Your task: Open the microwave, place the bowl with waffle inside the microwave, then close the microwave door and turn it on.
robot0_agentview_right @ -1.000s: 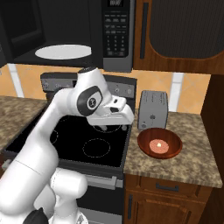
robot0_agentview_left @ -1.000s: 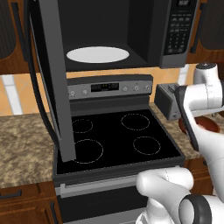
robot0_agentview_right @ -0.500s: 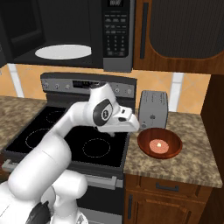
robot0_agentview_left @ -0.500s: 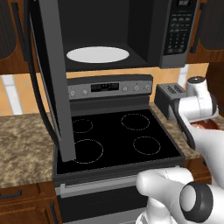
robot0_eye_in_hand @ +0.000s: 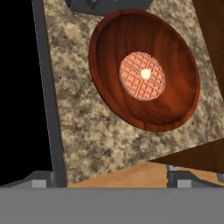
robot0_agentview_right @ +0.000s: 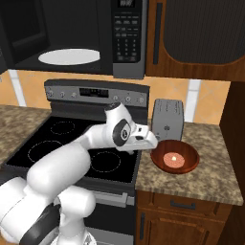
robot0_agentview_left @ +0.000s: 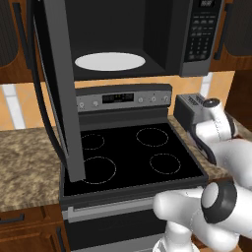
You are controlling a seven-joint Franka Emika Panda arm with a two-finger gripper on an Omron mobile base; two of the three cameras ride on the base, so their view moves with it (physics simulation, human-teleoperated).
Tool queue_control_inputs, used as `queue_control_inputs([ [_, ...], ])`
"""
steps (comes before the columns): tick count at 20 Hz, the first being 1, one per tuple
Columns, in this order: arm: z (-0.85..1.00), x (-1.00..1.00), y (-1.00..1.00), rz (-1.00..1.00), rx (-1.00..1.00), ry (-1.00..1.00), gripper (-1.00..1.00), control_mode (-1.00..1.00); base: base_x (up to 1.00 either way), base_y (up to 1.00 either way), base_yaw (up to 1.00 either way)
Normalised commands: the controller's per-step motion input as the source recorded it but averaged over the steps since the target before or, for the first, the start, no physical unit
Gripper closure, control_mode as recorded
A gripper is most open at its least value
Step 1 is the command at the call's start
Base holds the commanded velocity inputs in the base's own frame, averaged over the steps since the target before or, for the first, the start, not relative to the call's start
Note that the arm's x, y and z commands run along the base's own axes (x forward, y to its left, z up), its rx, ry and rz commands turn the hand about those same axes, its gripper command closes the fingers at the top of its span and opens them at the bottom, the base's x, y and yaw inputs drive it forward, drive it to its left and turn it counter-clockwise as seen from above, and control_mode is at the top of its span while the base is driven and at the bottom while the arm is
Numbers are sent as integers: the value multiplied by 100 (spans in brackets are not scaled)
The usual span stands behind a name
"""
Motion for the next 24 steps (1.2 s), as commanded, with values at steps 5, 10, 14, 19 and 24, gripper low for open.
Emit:
queue_control_inputs([
  [5,-5,31,-8,0,0,1,-100,-100,0,0,0],
  [10,-14,35,-6,0,0,1,-100,-100,0,0,0],
  [14,-30,47,-16,0,0,0,-100,-100,0,0,0],
  [19,-33,43,-19,0,0,0,-100,-100,0,0,0],
  [24,-38,45,-23,0,0,1,-100,-100,0,0,0],
])
